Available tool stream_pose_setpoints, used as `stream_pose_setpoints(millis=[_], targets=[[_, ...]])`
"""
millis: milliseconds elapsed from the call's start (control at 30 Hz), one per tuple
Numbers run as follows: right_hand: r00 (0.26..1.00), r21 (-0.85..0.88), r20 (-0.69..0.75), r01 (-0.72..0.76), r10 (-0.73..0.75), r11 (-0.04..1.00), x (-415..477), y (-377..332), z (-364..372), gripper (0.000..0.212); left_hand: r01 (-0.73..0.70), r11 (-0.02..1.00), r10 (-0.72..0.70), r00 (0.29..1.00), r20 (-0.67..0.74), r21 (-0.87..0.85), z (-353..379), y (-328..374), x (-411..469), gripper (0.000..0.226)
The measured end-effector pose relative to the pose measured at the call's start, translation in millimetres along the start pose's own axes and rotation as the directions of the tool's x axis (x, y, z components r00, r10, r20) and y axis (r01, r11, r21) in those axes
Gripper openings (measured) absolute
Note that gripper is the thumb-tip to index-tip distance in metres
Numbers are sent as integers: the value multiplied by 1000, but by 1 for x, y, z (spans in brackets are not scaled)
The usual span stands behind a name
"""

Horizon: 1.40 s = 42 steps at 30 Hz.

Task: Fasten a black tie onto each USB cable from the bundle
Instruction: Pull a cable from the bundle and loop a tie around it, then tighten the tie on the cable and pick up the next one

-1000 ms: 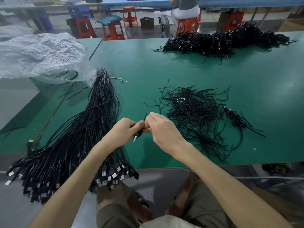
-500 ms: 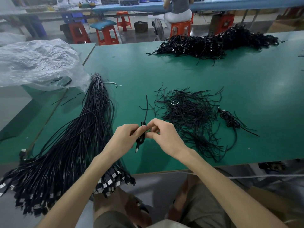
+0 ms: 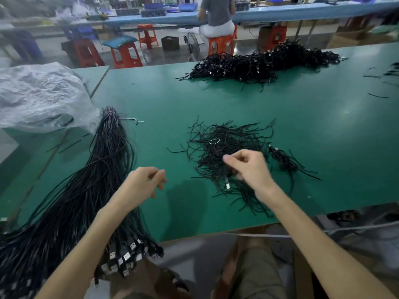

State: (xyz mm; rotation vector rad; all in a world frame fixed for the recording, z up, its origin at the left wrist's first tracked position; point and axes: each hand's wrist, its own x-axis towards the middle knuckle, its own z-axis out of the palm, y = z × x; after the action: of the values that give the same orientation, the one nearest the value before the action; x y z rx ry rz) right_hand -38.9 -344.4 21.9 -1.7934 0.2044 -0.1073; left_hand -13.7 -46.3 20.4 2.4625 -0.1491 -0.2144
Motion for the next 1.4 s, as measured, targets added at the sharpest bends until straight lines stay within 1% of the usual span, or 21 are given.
stream_pose_setpoints(millis=[33,100,133,200,267,333,433,567,633,700,767,833,933,1000,1067,1100,1167,1200,1233,1300,1400], targets=[[998,-49,-58,-8,5,999,9,1,-15,16,104,981,-97,994,-52,164,-6,-11,1,36],[984,-169,-181,-40,9,985,26,6,-45,18,313,829,-267,950,-163,464,-13,-30,-1,37],[973,-228,-231,-70,16,971,34,9,-58,19,378,751,-329,925,-190,541,-13,-36,-5,41],[953,-313,-300,-141,43,939,47,18,-78,22,413,663,-403,900,-167,624,-9,-43,-9,53],[934,-380,-351,-207,66,901,58,28,-90,36,392,642,-418,899,-129,658,-5,-48,-11,53],[917,-427,-391,-260,82,866,63,38,-96,40,378,671,-412,905,-104,638,-4,-52,-9,40],[894,-454,-436,-315,100,833,66,51,-101,41,395,709,-434,897,-80,584,-9,-52,-8,44],[871,-491,-489,-323,51,809,65,58,-101,34,348,803,-335,935,-117,484,-17,-51,-13,42],[866,-524,-500,-302,-1,796,62,56,-97,27,289,892,-267,957,-111,348,-21,-46,-13,40],[867,-609,-493,-282,-75,741,58,53,-88,33,236,954,-219,969,-112,184,-26,-37,-11,40],[881,-735,-426,-202,-208,647,54,46,-73,40,188,974,-169,975,-145,127,-30,-28,-8,41],[886,-800,-316,-55,-340,598,46,34,-50,41,131,988,-120,985,-123,85,-30,-16,-9,42],[901,-734,-60,251,-429,631,26,11,-1,44,42,997,-43,999,-6,-64,-19,6,-15,40],[850,-608,185,494,-493,622,8,0,34,50,-3,985,15,998,69,-172,-12,22,-23,38],[745,-478,418,667,-520,572,-6,-5,68,62,-36,957,91,979,182,-287,-7,34,-31,36],[707,-398,496,701,-503,592,-12,-5,83,69,-39,939,136,954,266,-342,-5,39,-35,36],[718,-244,560,621,-415,745,-21,-4,105,75,-14,904,202,894,399,-427,-2,44,-43,39],[742,-186,557,549,-373,815,-23,-3,111,68,1,893,208,885,416,-450,-3,43,-44,39],[768,-171,537,504,-349,846,-22,-1,114,53,18,884,199,889,411,-468,-6,40,-44,40],[807,-269,492,496,-325,825,-20,5,113,25,92,828,151,913,378,-553,-14,26,-40,36],[848,-362,472,436,-241,824,-21,10,103,27,186,622,66,955,288,-761,-22,-7,-28,42]])
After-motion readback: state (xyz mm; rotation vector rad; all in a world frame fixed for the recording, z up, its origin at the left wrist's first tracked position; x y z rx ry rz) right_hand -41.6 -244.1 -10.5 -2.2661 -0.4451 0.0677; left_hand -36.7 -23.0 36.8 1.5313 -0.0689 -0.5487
